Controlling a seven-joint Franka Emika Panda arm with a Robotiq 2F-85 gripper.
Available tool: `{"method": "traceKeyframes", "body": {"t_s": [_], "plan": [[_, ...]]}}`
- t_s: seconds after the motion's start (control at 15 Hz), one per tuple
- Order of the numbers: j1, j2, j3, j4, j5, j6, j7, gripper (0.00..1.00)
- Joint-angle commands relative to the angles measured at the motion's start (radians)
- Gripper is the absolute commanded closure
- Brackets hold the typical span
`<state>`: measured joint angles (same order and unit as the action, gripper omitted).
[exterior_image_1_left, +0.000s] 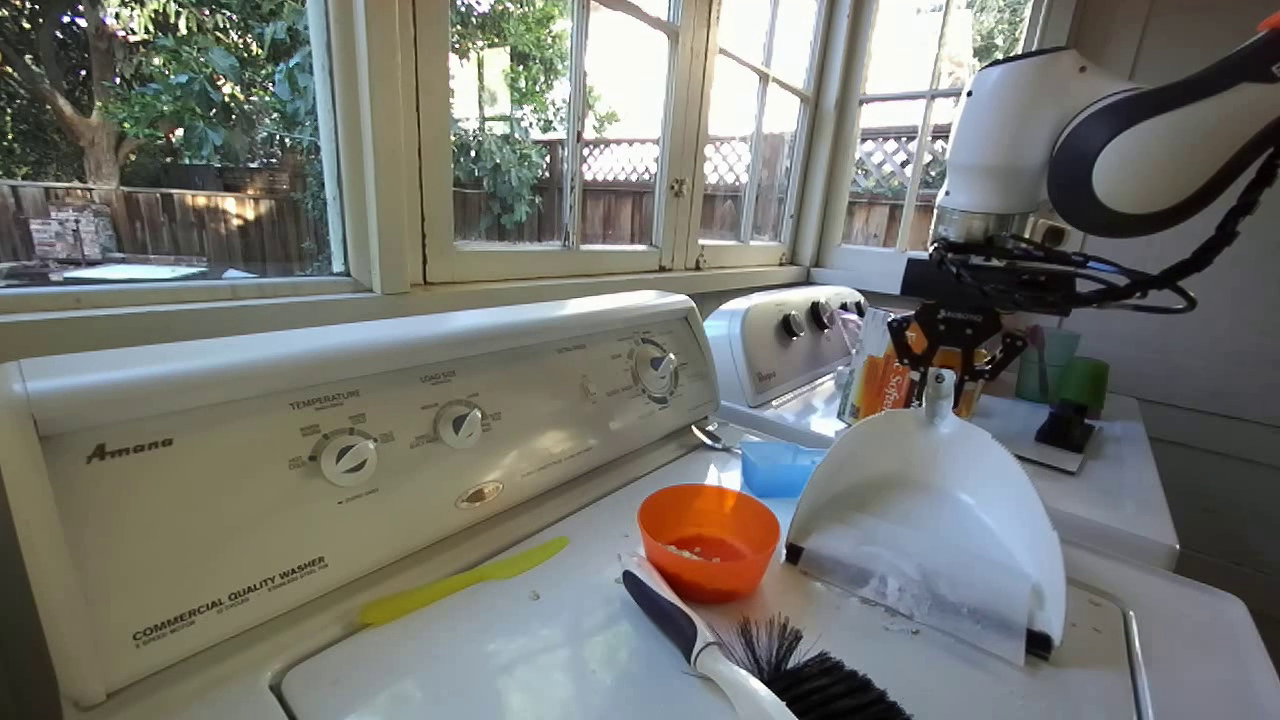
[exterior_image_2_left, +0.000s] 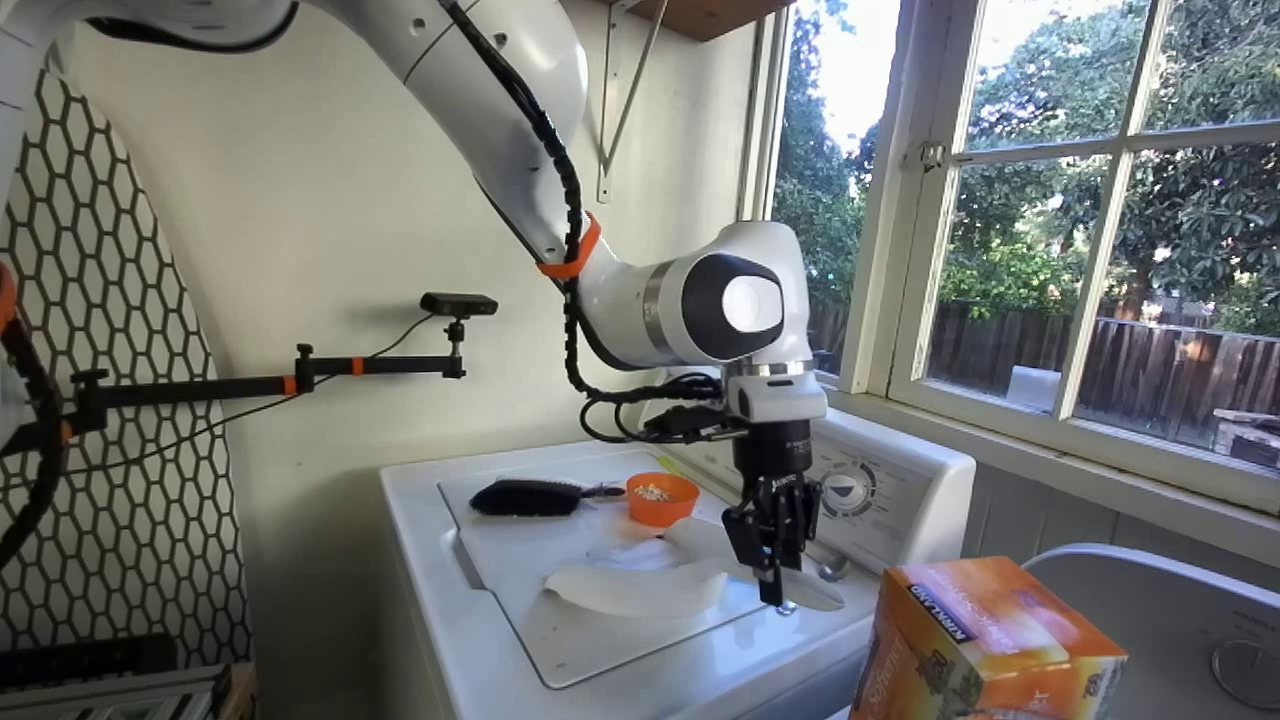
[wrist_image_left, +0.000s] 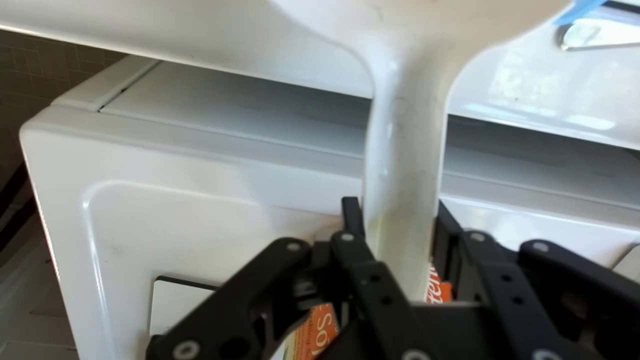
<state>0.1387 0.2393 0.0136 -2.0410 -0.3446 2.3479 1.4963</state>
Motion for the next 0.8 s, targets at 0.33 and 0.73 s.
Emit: {"method": "traceKeyframes", "body": {"t_s": [0.33,0.73], "plan": [[-0.018,-0.039,-0.060,-0.029,0.001,-0.027,0.008,0.90],[-0.040,-0.084,-0.085,-0.069,-0.015,-0.066,0.010,0.90]]}}
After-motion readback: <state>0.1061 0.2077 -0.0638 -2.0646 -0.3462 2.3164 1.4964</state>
